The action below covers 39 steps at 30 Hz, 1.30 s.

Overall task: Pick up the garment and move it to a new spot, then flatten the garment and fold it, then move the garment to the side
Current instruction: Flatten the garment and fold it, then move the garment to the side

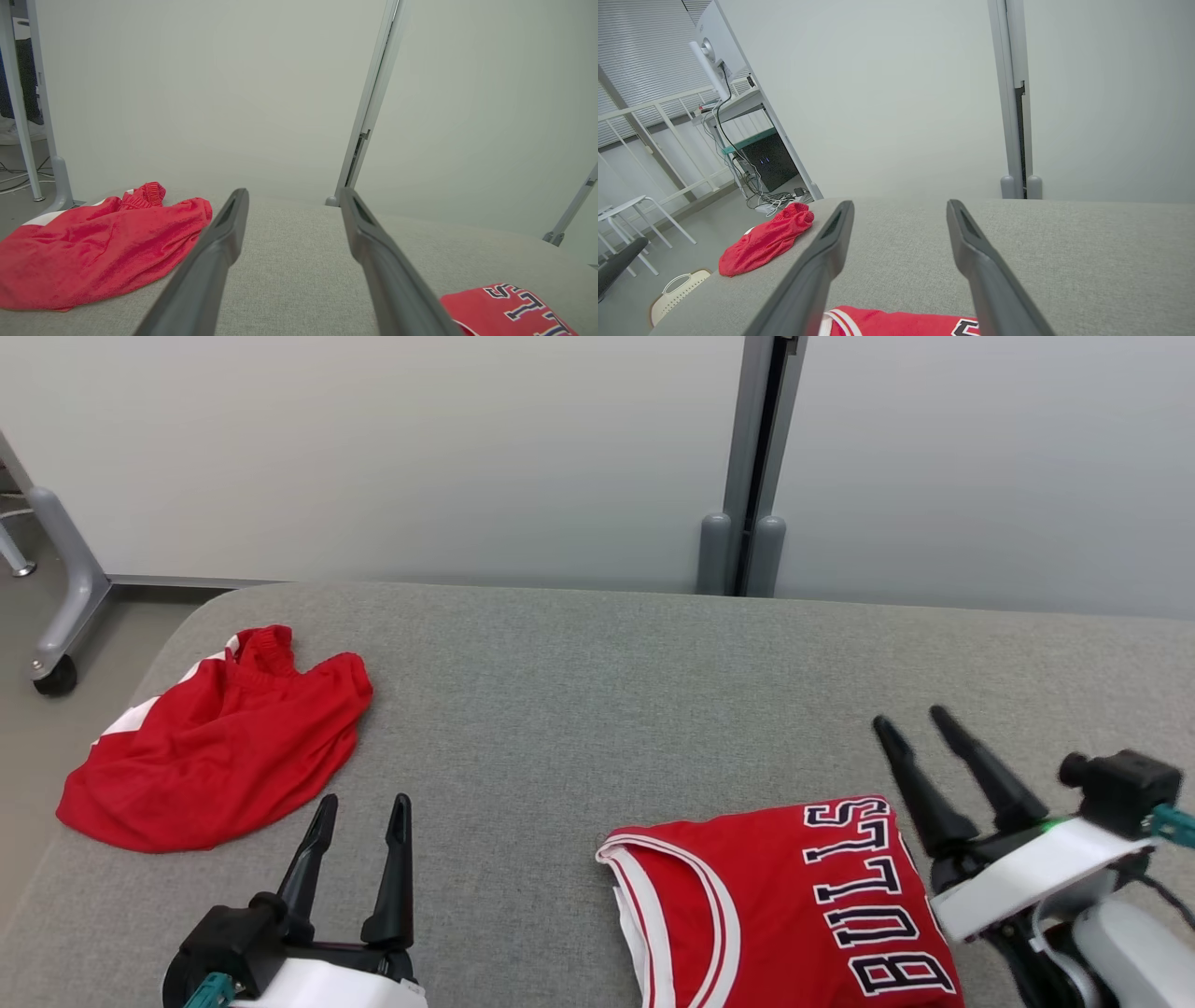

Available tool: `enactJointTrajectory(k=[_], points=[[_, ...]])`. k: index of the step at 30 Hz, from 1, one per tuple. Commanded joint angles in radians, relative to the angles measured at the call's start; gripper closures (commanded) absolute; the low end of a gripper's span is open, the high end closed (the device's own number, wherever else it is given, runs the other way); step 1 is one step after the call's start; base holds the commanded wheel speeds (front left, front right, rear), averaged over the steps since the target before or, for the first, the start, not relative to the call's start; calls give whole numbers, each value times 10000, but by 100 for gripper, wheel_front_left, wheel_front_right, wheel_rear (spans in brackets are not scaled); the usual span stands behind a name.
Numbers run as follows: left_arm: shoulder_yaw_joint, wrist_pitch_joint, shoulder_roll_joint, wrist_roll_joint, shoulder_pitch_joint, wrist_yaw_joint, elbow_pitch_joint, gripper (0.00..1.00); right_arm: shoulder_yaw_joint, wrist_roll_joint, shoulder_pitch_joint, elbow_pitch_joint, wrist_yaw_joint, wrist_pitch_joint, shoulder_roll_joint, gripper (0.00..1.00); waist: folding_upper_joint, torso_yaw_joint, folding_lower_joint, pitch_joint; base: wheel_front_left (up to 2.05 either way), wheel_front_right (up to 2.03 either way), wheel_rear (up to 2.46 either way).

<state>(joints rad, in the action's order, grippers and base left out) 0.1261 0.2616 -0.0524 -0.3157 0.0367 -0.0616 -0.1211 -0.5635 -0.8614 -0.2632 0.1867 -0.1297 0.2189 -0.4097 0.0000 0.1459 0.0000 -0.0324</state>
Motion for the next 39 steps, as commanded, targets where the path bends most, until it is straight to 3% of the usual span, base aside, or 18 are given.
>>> enactJointTrajectory(k=[1, 6, 16, 21, 34, 39], points=[[-61, 47, -52, 67, -22, -20, 37, 0, 253, 94, -88, -98, -20, 123, -89, 0, 0, -111, 0, 8, 0, 0, 0], [-306, 47, -116, 79, -142, 61, 173, 0, 2228, 1013, 377, -395, -20, 363, -116, 0, 0, -514, 0, 99, 0, 0, 0], [-637, 47, -112, 270, -182, 43, 223, 0, 4406, 2552, 1671, -258, -20, 478, 1120, 0, 0, -932, 0, 289, 0, 0, 0], [-629, 47, -73, 338, -207, 1, 237, 0, 4575, 3015, 2001, -82, -20, 475, 1506, 0, 0, -1062, 0, 441, 0, 0, 0], [-562, 47, -24, 545, -401, -97, 160, 0, 4608, 3574, 1732, 329, -20, 478, 1594, 0, 0, -904, 0, 596, 0, 0, 0], [-545, 47, -17, 531, -486, -127, 131, 0, 4219, 3572, 1454, 808, -20, -124, 1713, 0, 0, -855, 0, 687, 0, 0, 0]])
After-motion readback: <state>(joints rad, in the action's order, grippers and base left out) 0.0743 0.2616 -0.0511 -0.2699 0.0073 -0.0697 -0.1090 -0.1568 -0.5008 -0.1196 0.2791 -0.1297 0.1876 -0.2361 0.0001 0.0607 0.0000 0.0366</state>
